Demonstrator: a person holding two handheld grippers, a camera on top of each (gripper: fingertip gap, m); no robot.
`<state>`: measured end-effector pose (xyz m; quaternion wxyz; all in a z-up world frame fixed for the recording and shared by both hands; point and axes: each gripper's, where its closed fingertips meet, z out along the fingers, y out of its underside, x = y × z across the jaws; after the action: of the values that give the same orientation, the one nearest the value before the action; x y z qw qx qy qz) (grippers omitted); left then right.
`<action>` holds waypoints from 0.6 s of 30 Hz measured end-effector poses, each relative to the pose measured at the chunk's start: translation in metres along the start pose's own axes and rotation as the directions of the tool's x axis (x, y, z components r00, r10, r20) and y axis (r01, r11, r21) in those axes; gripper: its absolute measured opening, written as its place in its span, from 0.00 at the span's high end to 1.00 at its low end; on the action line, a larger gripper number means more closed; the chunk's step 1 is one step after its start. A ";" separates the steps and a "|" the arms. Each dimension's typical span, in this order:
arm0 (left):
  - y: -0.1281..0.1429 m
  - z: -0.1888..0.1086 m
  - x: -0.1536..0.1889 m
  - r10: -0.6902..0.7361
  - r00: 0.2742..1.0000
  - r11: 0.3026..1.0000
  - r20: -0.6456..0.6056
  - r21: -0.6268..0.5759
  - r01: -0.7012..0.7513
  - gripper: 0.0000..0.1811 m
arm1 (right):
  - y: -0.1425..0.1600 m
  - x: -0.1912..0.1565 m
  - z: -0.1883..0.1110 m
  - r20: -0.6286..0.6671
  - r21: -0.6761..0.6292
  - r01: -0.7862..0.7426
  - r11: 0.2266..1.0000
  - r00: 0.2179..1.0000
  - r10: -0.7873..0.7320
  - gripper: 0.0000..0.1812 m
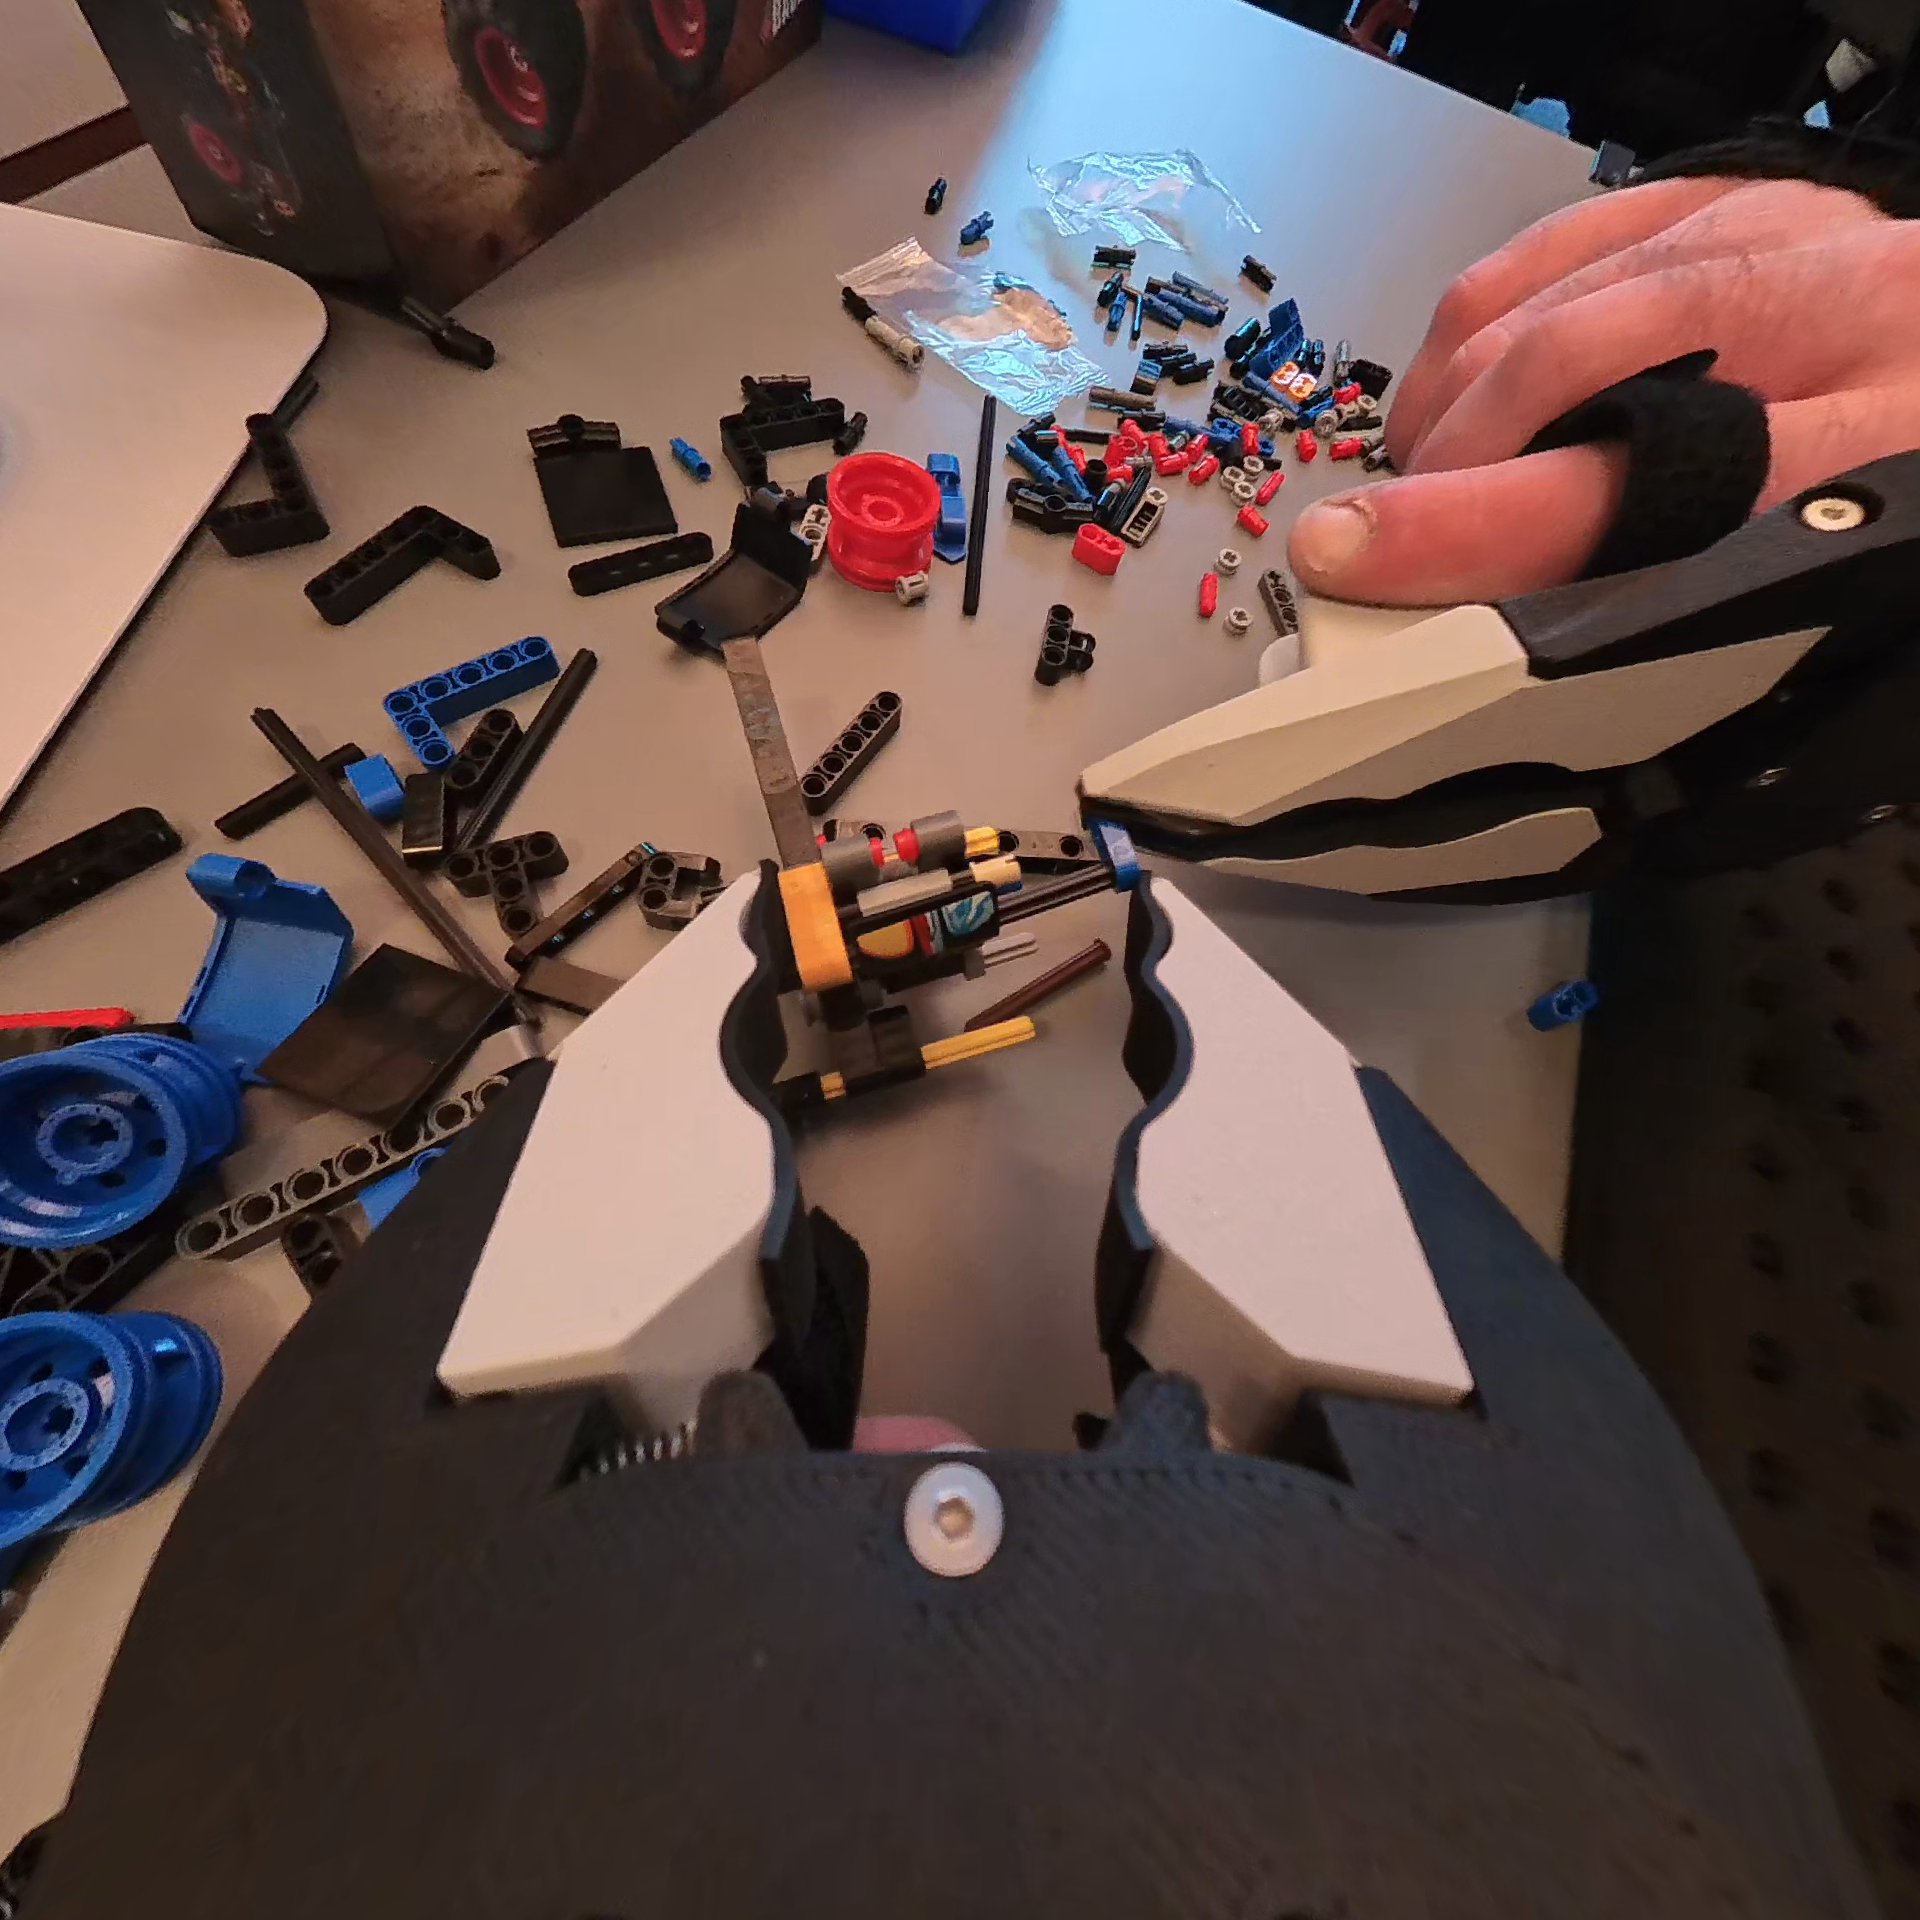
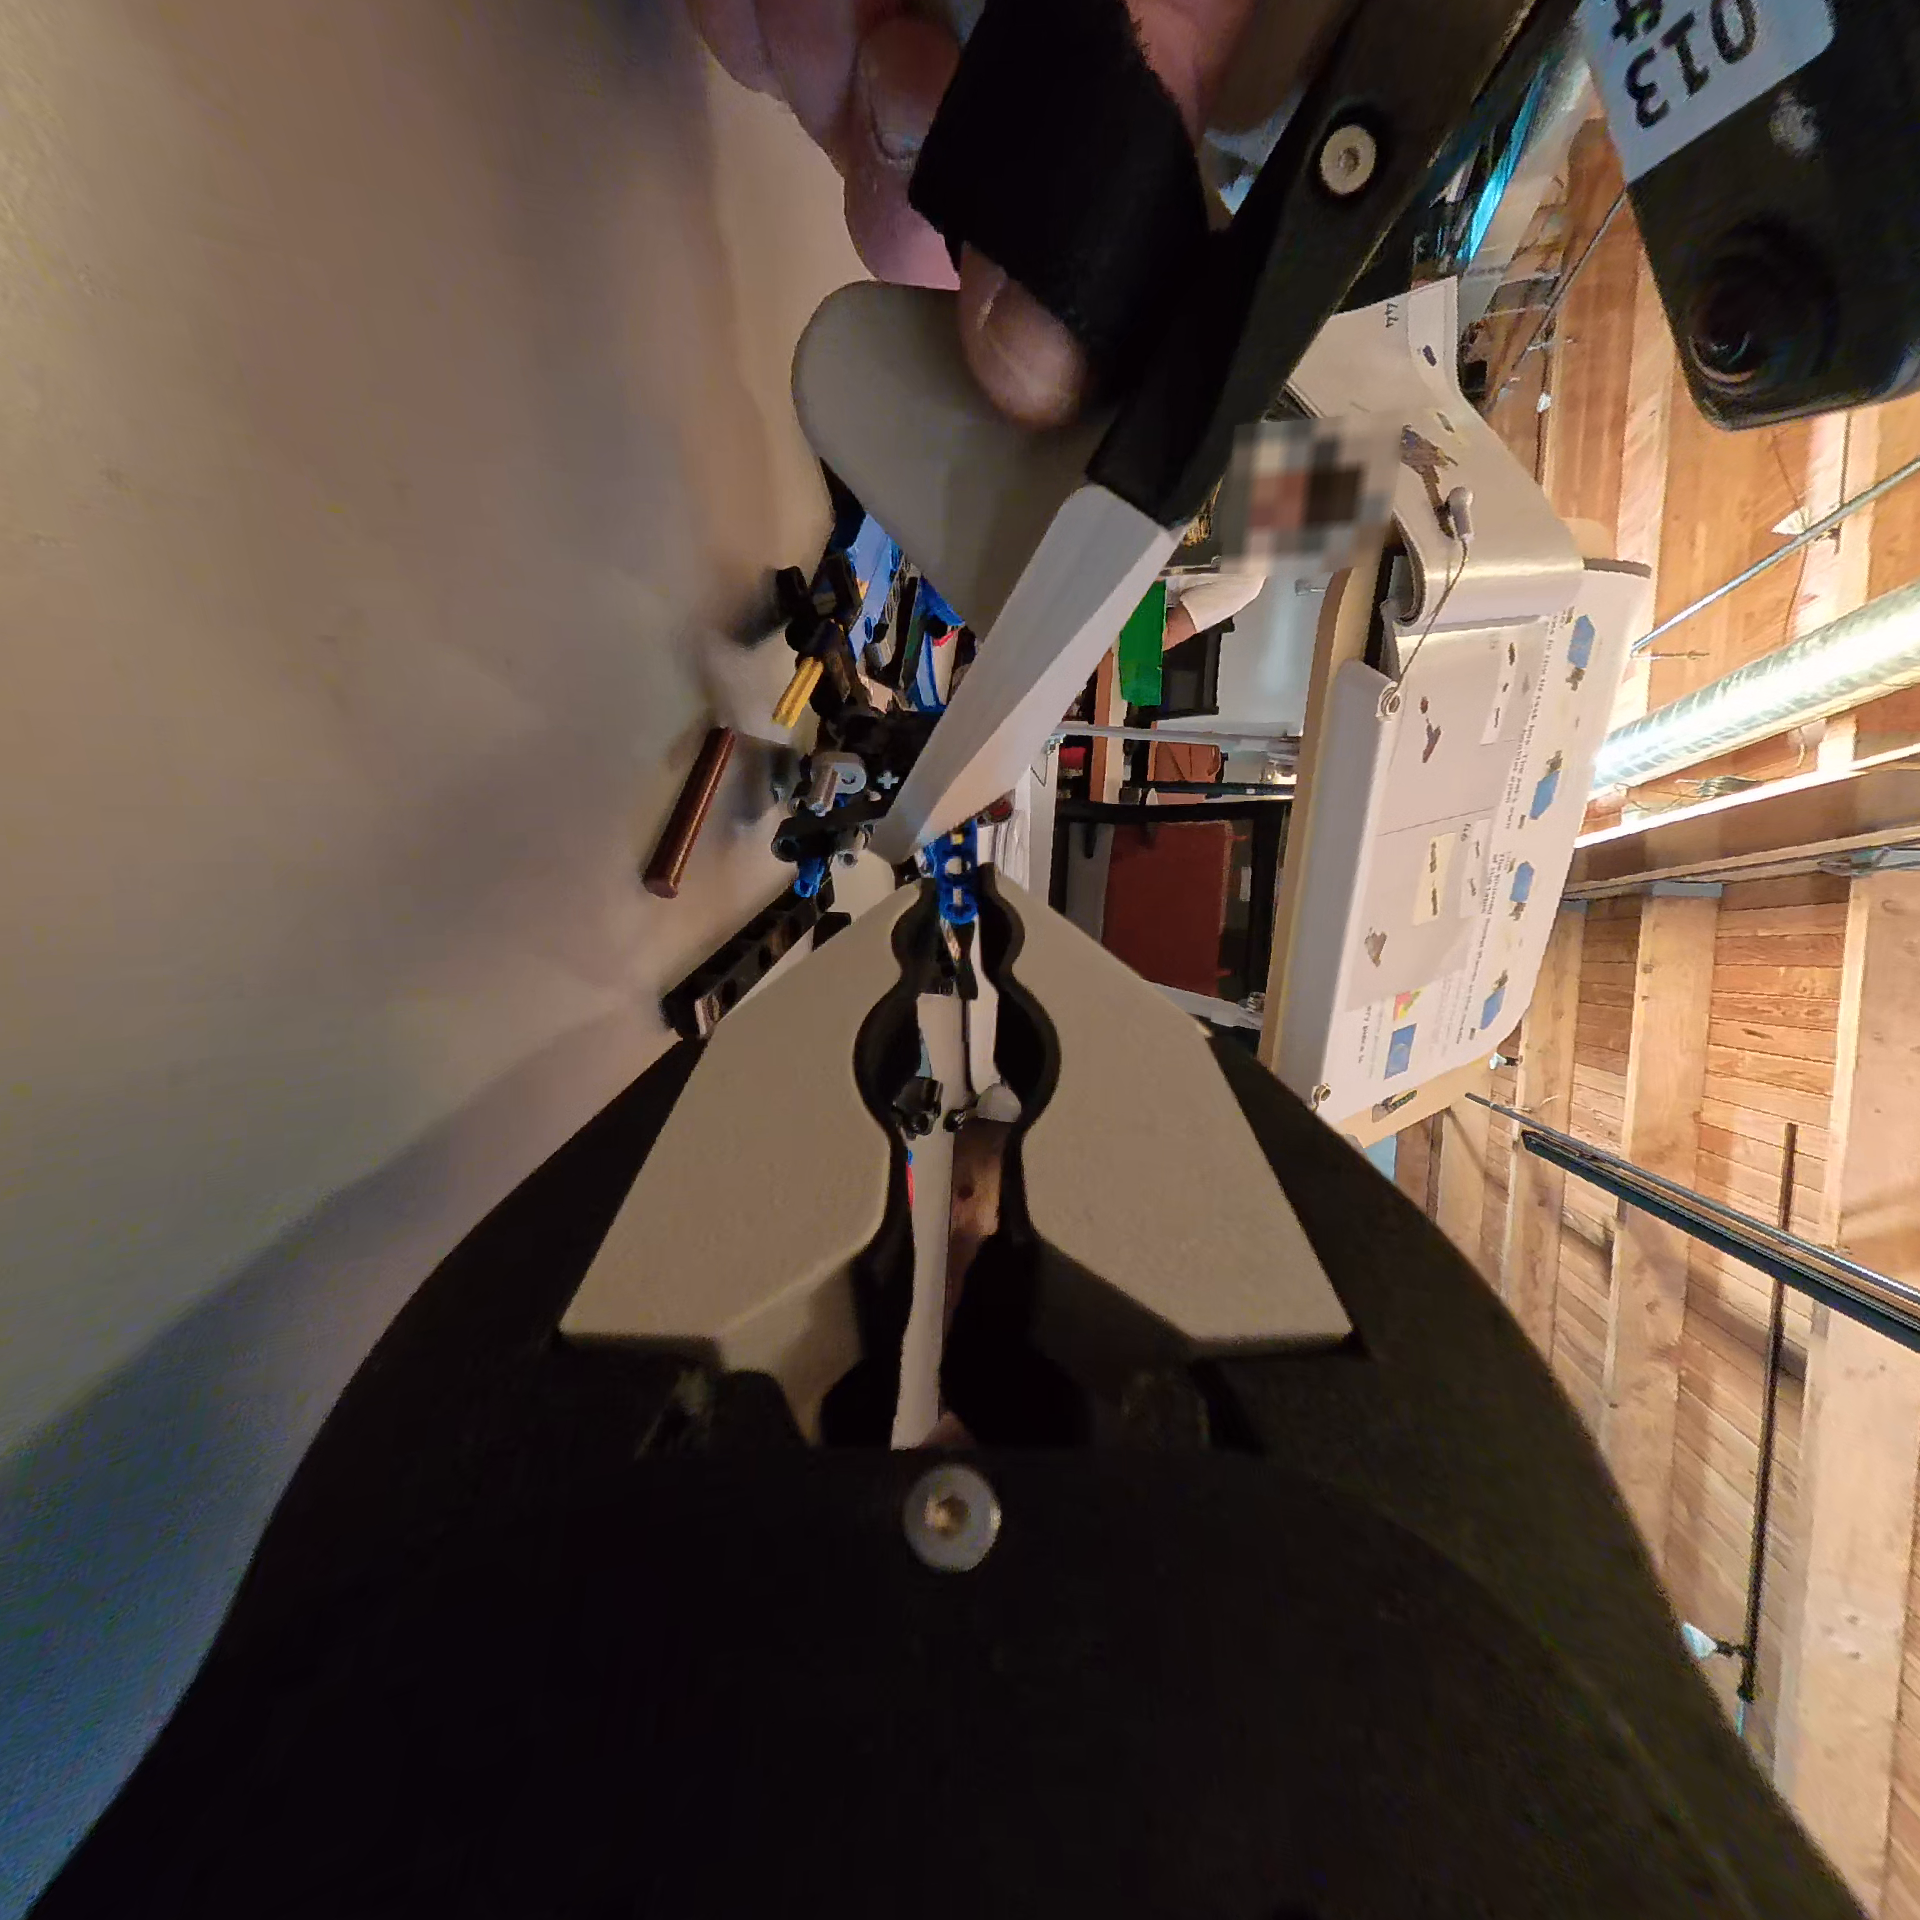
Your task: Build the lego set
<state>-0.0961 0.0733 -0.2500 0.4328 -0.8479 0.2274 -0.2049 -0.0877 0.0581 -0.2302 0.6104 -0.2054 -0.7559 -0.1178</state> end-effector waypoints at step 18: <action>0.001 0.001 0.002 0.027 0.999 1.000 -0.018 0.005 -0.027 0.73 | 0.000 0.001 0.005 0.000 0.026 -0.002 1.000 1.000 0.002 0.98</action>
<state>-0.0938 0.0725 -0.2510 0.4356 -0.8418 0.2421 -0.2072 -0.0925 0.0606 -0.2306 0.6130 -0.1982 -0.7573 -0.1072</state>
